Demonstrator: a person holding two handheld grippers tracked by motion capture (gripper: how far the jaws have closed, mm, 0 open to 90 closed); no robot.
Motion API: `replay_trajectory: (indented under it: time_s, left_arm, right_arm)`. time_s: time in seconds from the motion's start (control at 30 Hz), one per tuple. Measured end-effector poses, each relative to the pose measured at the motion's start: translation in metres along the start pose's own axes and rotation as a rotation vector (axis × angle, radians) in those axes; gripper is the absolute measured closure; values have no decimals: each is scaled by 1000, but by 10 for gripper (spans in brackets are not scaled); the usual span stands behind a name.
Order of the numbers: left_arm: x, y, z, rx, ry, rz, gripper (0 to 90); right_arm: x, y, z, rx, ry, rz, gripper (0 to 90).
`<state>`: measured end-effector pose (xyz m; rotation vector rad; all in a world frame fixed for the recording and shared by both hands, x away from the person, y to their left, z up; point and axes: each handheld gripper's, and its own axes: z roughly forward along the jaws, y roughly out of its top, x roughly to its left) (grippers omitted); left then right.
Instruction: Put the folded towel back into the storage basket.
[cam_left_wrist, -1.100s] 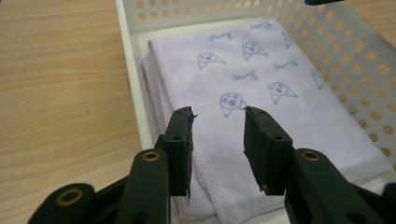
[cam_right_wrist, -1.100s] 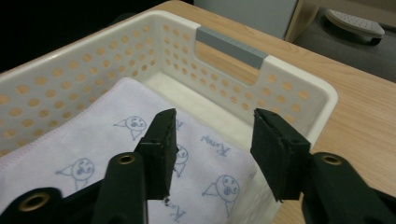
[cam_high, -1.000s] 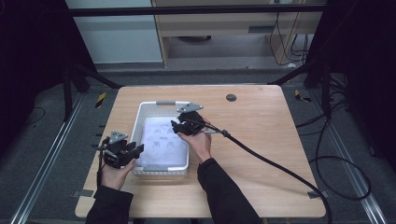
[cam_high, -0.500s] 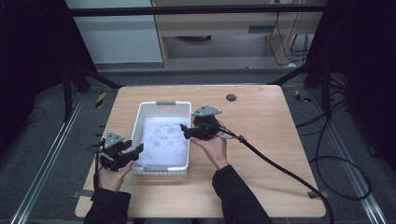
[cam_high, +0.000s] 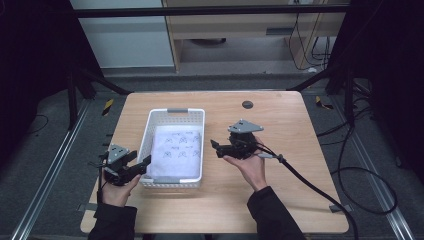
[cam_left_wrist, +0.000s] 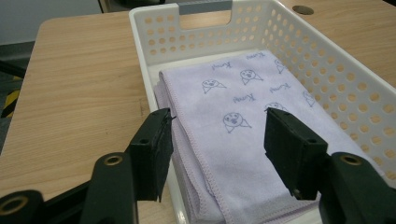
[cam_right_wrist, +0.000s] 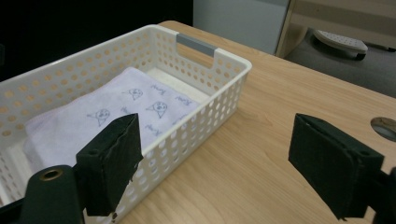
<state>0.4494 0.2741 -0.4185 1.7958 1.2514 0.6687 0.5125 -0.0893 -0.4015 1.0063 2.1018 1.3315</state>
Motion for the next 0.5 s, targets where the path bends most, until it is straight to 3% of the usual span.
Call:
replay_trajectory:
  time_s: [0.5]
  left_arm:
    - [0,-8,-5,-27,9,35,342]
  right_arm:
    - [-31,-48,-57,-11,-35,34,141]
